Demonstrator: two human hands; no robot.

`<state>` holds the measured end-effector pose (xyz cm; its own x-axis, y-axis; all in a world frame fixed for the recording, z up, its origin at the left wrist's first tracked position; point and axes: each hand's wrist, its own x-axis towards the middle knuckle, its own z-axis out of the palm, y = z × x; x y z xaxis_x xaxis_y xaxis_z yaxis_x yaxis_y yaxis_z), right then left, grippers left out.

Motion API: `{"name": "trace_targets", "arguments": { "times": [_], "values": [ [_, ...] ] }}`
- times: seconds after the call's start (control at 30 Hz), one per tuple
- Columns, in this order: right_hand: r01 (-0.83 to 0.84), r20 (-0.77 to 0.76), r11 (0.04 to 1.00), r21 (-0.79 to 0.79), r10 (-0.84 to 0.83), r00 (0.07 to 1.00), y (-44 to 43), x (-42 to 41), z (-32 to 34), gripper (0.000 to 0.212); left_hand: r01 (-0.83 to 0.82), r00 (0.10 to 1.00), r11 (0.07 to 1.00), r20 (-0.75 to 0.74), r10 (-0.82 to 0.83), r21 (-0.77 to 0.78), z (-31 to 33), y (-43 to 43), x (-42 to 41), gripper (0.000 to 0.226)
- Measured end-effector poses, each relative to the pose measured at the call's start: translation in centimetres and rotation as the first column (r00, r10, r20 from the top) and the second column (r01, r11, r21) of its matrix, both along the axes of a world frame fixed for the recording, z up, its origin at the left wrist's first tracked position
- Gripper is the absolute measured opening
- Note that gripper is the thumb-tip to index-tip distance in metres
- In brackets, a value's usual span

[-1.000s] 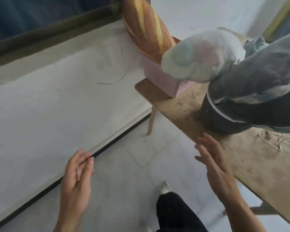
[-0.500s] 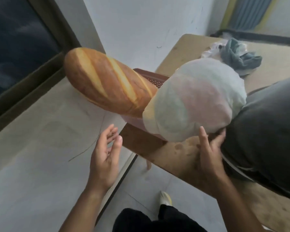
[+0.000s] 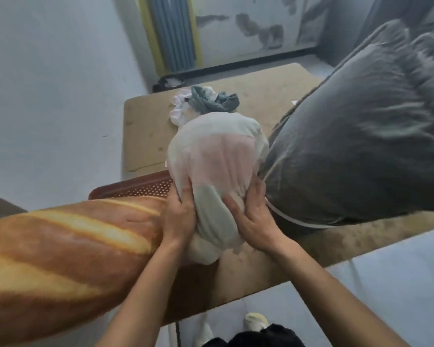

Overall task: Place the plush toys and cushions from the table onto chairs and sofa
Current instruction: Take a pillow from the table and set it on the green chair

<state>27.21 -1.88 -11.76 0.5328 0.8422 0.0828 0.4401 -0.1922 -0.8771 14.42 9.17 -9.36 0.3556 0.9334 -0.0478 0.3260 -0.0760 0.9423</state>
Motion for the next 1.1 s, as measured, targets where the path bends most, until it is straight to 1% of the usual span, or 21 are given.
{"name": "trace_targets", "arguments": {
  "times": [0.07, 0.1, 0.2, 0.27, 0.33, 0.4, 0.47, 0.5, 0.53, 0.57, 0.6, 0.63, 0.67, 0.7, 0.8, 0.87, 0.93, 1.07, 1.1],
  "values": [
    [0.061, 0.010, 0.997, 0.051, -0.062, 0.998, 0.2, -1.1, 1.7, 0.092, 0.003, 0.995, 0.995, 0.100, -0.013, 0.099, 1.7, 0.1, -0.4, 0.032],
    [0.098, 0.004, 0.991, 0.094, -0.099, 0.995, 0.0, -1.4, 2.7, 0.089, 0.001, 0.986, 0.989, 0.162, -0.025, 0.149, 2.7, 0.3, -0.2, 0.029],
    [0.247, 0.064, 0.948, 0.198, -0.264, 0.962, -2.4, -1.6, 6.2, 0.076, 0.009, 0.930, 0.964, 0.352, -0.106, 0.264, 5.8, -0.6, 1.7, 0.033],
    [0.366, 0.094, 0.887, 0.282, -0.405, 0.909, -5.3, -1.3, 8.8, 0.069, 0.052, 0.862, 0.938, 0.459, -0.216, 0.343, 8.3, -3.4, 3.4, 0.027],
    [0.477, 0.113, 0.795, 0.374, -0.549, 0.828, -9.3, -0.6, 10.8, 0.068, 0.109, 0.778, 0.914, 0.539, -0.324, 0.392, 10.3, -7.0, 5.1, 0.025],
    [0.573, 0.085, 0.668, 0.476, -0.683, 0.726, -14.4, -0.3, 12.2, 0.076, 0.165, 0.696, 0.874, 0.575, -0.431, 0.456, 11.9, -11.1, 6.9, 0.037],
    [0.658, 0.026, 0.524, 0.541, -0.793, 0.609, -19.8, -0.4, 13.2, 0.077, 0.227, 0.633, 0.798, 0.538, -0.556, 0.558, 13.4, -15.9, 8.4, 0.043],
    [0.700, -0.040, 0.438, 0.564, -0.832, 0.553, -22.7, -0.4, 13.3, 0.072, 0.270, 0.612, 0.762, 0.506, -0.608, 0.589, 13.9, -18.7, 9.0, 0.043],
    [0.754, -0.143, 0.334, 0.566, -0.861, 0.488, -25.8, -0.1, 13.0, 0.071, 0.314, 0.584, 0.729, 0.481, -0.654, 0.608, 14.3, -21.7, 9.7, 0.042],
    [0.812, -0.321, 0.213, 0.544, -0.841, 0.436, -28.8, 0.0, 13.1, 0.078, 0.361, 0.542, 0.694, 0.466, -0.700, 0.623, 14.5, -24.8, 10.4, 0.041],
    [0.850, -0.480, 0.106, 0.515, -0.787, 0.389, -32.1, 0.2, 12.9, 0.096, 0.401, 0.494, 0.659, 0.455, -0.741, 0.636, 14.2, -28.0, 11.0, 0.041],
    [0.874, -0.590, 0.020, 0.485, -0.730, 0.344, -35.6, 0.4, 12.2, 0.116, 0.432, 0.453, 0.625, 0.443, -0.774, 0.650, 13.8, -31.3, 11.6, 0.040],
    [0.886, -0.656, -0.046, 0.461, -0.691, 0.305, -39.4, 0.4, 11.3, 0.129, 0.457, 0.417, 0.595, 0.431, -0.800, 0.661, 13.2, -34.8, 12.2, 0.039],
    [0.888, -0.690, -0.080, 0.452, -0.663, 0.292, -43.4, 0.4, 10.3, 0.135, 0.479, 0.383, 0.570, 0.425, -0.820, 0.667, 12.4, -38.4, 12.7, 0.038],
    [0.894, -0.726, -0.087, 0.439, -0.620, 0.296, -54.9, -0.2, 8.2, 0.134, 0.580, 0.288, 0.519, 0.438, -0.852, 0.628, 10.5, -50.0, 14.4, 0.033],
    [0.906, -0.740, -0.054, 0.419, -0.599, 0.306, -61.9, -1.1, 7.1, 0.134, 0.677, 0.240, 0.466, 0.428, -0.871, 0.569, 9.5, -57.4, 15.3, 0.031],
    [0.924, -0.748, -0.033, 0.382, -0.598, 0.288, -68.1, -1.6, 6.3, 0.132, 0.761, 0.199, 0.409, 0.418, -0.886, 0.504, 8.9, -63.9, 16.4, 0.030],
    [0.942, -0.747, 0.027, 0.335, -0.601, 0.284, -77.6, -0.4, 5.3, 0.119, 0.878, 0.157, 0.316, 0.405, -0.900, 0.360, 7.5, -73.8, 19.4, 0.030],
    [0.944, -0.748, 0.028, 0.329, -0.603, 0.278, -79.6, 0.5, 5.0, 0.117, 0.891, 0.152, 0.300, 0.398, -0.905, 0.341, 6.9, -75.7, 20.7, 0.030]
  ]
}}
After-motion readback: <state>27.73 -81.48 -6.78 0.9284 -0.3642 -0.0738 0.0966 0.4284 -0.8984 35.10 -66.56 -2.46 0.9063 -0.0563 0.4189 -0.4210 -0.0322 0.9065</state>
